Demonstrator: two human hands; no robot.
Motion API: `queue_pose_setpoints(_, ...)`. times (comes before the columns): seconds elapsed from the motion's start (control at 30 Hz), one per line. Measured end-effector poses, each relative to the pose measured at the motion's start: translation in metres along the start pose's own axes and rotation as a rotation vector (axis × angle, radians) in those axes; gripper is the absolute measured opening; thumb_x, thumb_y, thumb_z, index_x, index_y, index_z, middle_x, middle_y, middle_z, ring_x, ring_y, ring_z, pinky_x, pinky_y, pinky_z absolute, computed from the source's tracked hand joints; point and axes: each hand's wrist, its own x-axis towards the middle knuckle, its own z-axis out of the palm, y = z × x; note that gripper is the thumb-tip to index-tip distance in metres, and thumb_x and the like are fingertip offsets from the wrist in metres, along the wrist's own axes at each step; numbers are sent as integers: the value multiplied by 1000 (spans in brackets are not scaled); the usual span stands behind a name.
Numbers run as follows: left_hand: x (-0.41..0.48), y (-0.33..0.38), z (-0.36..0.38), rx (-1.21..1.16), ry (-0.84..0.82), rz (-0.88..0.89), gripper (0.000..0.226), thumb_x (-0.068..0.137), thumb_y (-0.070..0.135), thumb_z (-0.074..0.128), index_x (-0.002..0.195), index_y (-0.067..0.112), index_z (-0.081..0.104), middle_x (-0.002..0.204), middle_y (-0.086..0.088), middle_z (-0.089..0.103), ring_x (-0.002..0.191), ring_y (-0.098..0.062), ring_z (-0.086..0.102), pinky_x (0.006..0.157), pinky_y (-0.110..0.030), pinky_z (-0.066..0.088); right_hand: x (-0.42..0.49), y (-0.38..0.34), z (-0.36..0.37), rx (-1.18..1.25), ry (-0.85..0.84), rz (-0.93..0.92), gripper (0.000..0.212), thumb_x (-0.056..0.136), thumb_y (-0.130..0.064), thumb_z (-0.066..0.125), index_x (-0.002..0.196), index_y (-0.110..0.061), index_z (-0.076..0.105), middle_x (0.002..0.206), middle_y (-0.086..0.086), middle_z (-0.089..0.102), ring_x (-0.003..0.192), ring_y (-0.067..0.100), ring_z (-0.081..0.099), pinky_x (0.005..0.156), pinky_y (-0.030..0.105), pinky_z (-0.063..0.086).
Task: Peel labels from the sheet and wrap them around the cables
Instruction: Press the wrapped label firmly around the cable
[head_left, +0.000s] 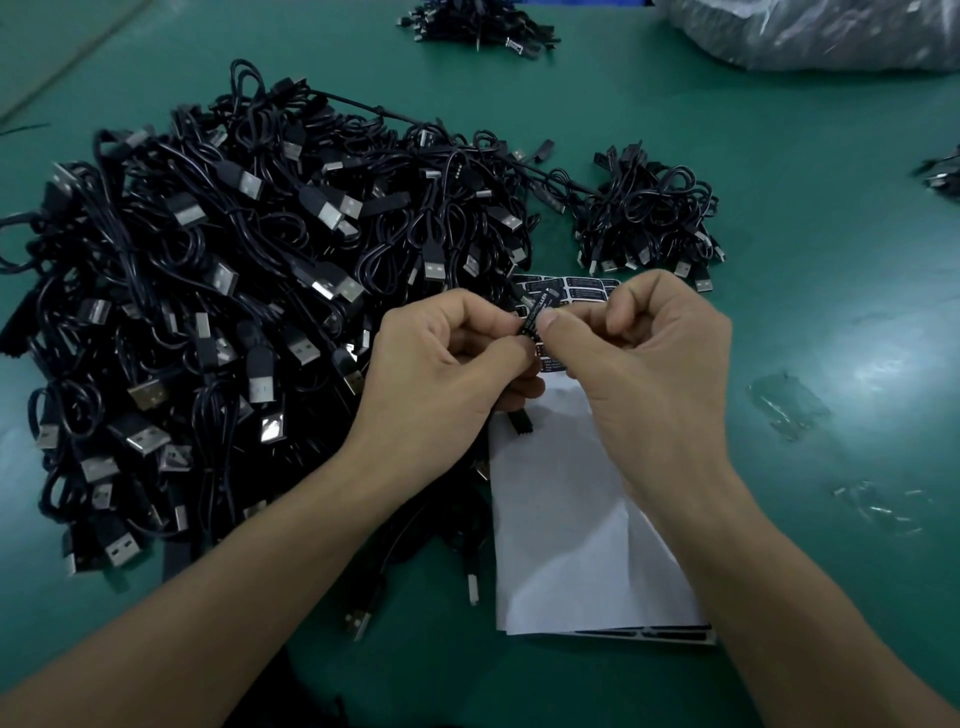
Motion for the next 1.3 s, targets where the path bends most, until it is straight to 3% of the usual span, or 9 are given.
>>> queue_pose_setpoints(0.1, 0, -1, -1, 16, -4, 16, 9, 89, -2, 69, 83, 5, 69, 72, -14, 74, 65, -22, 75, 57, -25, 58, -1, -1, 0, -39, 0, -37, 39, 72, -5, 76, 64, -20, 41, 60, -6, 67, 63, 10, 68, 64, 33, 59)
queue_pose_setpoints(0.2, 0, -1, -2, 10, -15, 27, 6, 87, 3, 69, 83, 7, 69, 73, -13, 74, 66, -23, 75, 58, -27, 60, -2, -2, -1, -67, 1, -71, 41, 74, -1, 77, 64, -19, 41, 60, -6, 67, 63, 11, 69, 62, 29, 59)
queue_pose_setpoints(0.5, 0, 1, -1, -34, -25, -3, 7, 91, 1, 67, 85, 4, 68, 76, -15, 75, 67, -23, 75, 58, -25, 58, -2, -5, -3, -109, 11, -52, 41, 73, -10, 87, 65, -18, 48, 69, 0, 73, 68, 23, 74, 65, 44, 62)
queue_pose_setpoints(0.7, 0, 1, 0, -43, -33, 4, 8, 91, 0, 66, 85, 4, 68, 75, -16, 74, 65, -23, 74, 57, -26, 59, -1, -3, -5, -111, 9, -71, 37, 73, -19, 89, 74, -24, 53, 65, -7, 68, 59, 10, 66, 58, 25, 54)
queue_pose_setpoints(0.87, 0, -2, -1, -22, -76, 28, 12, 91, 0, 65, 85, 9, 69, 71, -8, 74, 60, -17, 72, 55, -23, 56, 4, 0, -8, -25, -95, 17, 28, 79, -18, 84, 99, -29, 68, 75, -3, 74, 69, 13, 70, 66, 24, 56)
queue_pose_setpoints(0.97, 1, -2, -2, 21, -89, 36, 8, 84, 10, 62, 83, 16, 68, 65, 0, 70, 54, -12, 68, 50, -21, 52, 6, 1, -10, -8, -168, 1, 16, 82, -15, 81, 91, -27, 76, 77, 5, 75, 69, 14, 68, 64, 24, 55)
queue_pose_setpoints(1.07, 1, -3, -3, 68, -85, 62, 3, 85, 20, 63, 82, 20, 64, 61, 6, 64, 50, -11, 63, 47, -21, 50, 6, 0, -10, 26, -200, 9, 10, 85, -14, 78, 83, -24, 76, 73, 1, 75, 65, 10, 69, 58, 17, 50)
queue_pose_setpoints(1.3, 1, -5, -5, 159, -72, 136, 14, 95, 22, 65, 82, 20, 64, 61, 5, 63, 47, -10, 62, 45, -24, 51, 6, 0, -13, 28, -263, 60, 20, 98, -18, 62, 82, -18, 74, 69, 2, 73, 64, 12, 68, 57, 20, 49)
